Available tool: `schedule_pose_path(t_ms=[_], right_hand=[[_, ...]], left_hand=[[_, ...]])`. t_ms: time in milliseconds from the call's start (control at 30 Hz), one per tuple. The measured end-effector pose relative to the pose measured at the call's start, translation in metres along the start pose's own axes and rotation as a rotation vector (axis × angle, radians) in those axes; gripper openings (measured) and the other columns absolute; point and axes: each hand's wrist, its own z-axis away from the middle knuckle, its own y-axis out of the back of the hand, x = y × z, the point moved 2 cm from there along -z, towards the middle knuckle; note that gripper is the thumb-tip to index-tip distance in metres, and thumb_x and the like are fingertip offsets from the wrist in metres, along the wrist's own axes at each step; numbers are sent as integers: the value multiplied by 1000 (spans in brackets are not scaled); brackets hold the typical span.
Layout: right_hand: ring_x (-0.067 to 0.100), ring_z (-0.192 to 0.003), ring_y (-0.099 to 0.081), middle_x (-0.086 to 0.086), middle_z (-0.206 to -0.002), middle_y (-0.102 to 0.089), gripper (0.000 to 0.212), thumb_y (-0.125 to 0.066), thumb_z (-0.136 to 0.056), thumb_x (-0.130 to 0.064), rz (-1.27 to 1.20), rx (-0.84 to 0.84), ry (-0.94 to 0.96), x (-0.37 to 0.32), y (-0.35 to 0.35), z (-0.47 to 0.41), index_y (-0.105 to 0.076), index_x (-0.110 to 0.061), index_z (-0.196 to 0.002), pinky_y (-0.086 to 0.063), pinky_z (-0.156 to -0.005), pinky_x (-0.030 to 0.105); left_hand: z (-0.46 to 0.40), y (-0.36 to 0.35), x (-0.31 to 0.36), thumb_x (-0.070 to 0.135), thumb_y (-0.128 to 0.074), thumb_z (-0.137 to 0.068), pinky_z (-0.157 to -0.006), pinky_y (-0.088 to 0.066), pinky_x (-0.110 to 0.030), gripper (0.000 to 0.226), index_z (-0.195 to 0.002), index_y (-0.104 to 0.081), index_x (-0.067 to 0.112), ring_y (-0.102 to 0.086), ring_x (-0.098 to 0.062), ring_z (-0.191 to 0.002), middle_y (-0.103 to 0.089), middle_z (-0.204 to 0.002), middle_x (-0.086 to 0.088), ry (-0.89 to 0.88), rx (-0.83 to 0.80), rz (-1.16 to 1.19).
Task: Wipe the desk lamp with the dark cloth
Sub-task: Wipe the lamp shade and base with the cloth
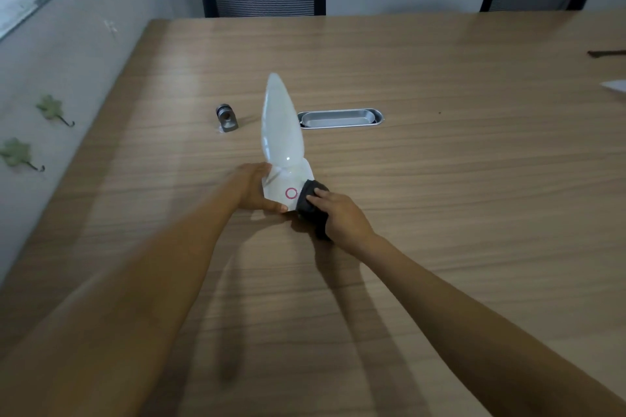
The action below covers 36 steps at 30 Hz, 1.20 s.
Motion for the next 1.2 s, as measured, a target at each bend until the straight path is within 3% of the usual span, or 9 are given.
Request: schedule_pose_path(t_ms=[233,300,400,567,667,767,933,1100,1200], right_hand=[[27,-137,-34,10,-150,-35,55,-42,-82,4,38,-2,-124,-9,16,-19,-45,-12,-134,-25,-114,30],[27,-138,-33,10,-151,-35,53,-42,-84,2,14,-25,-157,-10,21,-27,-43,-12,-135,-24,-116,30],[27,-137,-33,9,-150,-36,51,-42,-86,0,-29,-34,-208,-15,26,-37,-44,-13,-135,-24,-115,30],[29,-134,-37,10,-148,-40,50,-40,-86,-1,-137,-55,-261,-17,25,-49,-47,-16,-133,-28,-114,30],[28,-131,-41,11,-142,-48,51,-39,-81,6,-248,103,-223,-18,21,-49,-53,-11,-128,-30,-112,29],[27,-128,-45,14,-137,-53,49,-38,-80,8,-235,195,-94,-30,17,-52,-55,-5,-124,-31,-112,29],[30,-124,-48,15,-129,-60,47,-38,-78,6,-167,29,61,-50,7,-57,-61,-7,-117,-36,-105,32],[26,-139,-30,10,-148,-39,48,-40,-86,2,-15,-77,76,-36,-8,-48,-47,-10,-133,-17,-120,34],[24,-143,-19,5,-154,-28,60,-41,-84,8,78,-62,111,-31,-15,-24,-36,-16,-139,-16,-119,34]], left_hand=[[15,-13,-4,79,-67,-48,-95,-44,-38,99,-120,-56,12,-51,-29,-108,-57,-118,-11,73,40,-84],[23,-10,-8,75,-71,-48,-91,-45,-36,89,-109,-64,11,-50,-25,-95,-61,-108,-11,71,46,-55],[34,-12,-10,55,-80,-60,-81,-42,-32,60,-90,-65,5,-55,-26,-96,-65,-108,-16,72,37,31],[42,-14,-21,37,-83,-65,-94,-48,-39,50,-101,-71,6,-60,-28,-105,-67,-109,-11,32,54,210],[39,-10,-30,37,-85,-61,-99,-46,-42,66,-117,-63,12,-55,-27,-115,-62,-120,-8,29,142,260],[33,-9,-28,42,-83,-64,-100,-45,-38,77,-130,-54,17,-54,-26,-122,-59,-132,-5,0,91,223],[26,-12,-22,45,-70,-78,-102,-38,-33,68,-135,-51,13,-50,-28,-124,-52,-142,-7,-62,-12,38],[26,-12,-21,51,-61,-83,-111,-28,-35,78,-147,-32,18,-32,-27,-138,-35,-155,-1,-76,-45,-76],[25,-13,-23,54,-61,-81,-115,-24,-38,83,-149,-28,18,-24,-25,-144,-31,-157,1,-40,-46,-77]])
